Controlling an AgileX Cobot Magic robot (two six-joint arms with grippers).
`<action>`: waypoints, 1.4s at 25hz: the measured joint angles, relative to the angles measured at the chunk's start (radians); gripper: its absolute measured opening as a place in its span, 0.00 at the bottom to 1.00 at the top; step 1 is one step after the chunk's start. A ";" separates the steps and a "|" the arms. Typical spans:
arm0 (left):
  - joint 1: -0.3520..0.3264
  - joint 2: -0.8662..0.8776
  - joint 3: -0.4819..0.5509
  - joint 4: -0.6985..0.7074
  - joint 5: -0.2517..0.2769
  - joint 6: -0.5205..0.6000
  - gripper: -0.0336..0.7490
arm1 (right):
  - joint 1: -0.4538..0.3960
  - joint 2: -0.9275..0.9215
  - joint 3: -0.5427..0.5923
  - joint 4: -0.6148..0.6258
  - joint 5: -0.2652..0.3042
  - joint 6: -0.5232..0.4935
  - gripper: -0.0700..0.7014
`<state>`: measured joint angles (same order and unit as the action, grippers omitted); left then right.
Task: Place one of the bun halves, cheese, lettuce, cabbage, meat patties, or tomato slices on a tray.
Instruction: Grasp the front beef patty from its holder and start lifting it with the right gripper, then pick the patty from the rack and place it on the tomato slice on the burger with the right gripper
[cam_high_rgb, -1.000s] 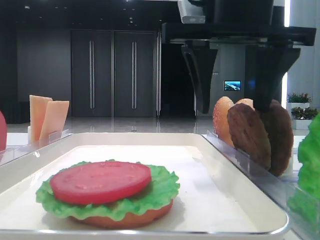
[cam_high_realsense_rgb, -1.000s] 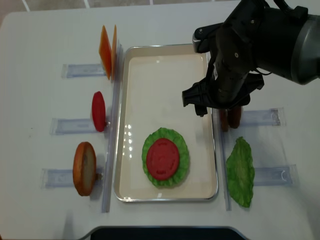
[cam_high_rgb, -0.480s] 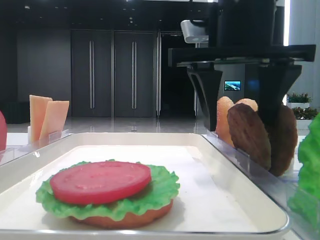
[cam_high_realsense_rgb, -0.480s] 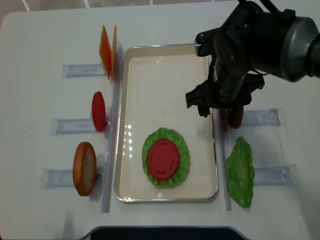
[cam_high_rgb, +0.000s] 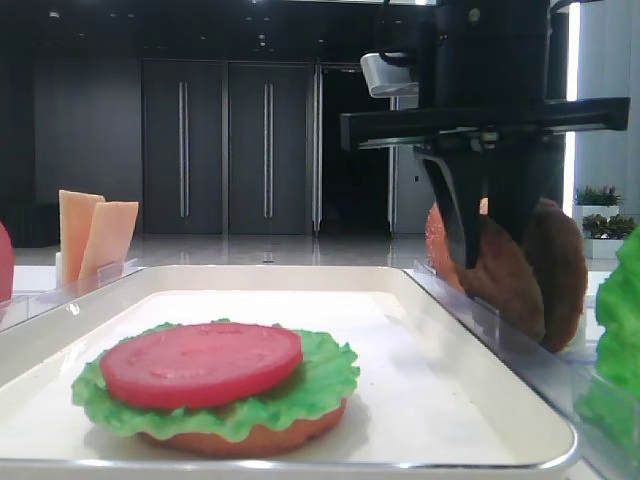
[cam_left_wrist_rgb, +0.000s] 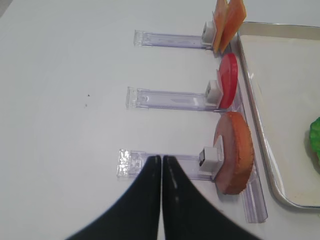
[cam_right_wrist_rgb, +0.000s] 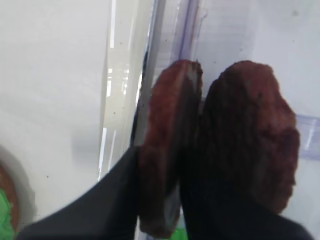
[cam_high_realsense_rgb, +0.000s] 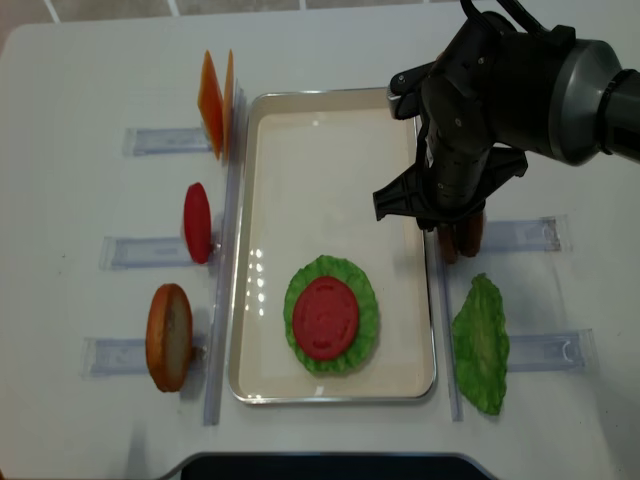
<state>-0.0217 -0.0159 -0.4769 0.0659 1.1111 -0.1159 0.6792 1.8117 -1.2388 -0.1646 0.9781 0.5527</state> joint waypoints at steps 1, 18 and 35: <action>0.000 0.000 0.000 0.000 0.000 0.000 0.04 | 0.000 0.000 0.000 0.000 0.000 0.000 0.35; 0.000 0.000 0.000 -0.001 0.000 0.000 0.04 | -0.001 -0.132 0.000 0.025 0.012 -0.012 0.30; 0.000 0.000 0.000 -0.001 0.000 0.000 0.04 | 0.019 -0.428 0.000 0.233 0.069 -0.081 0.30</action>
<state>-0.0217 -0.0159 -0.4769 0.0648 1.1111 -0.1159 0.6986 1.3837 -1.2388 0.0683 1.0473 0.4718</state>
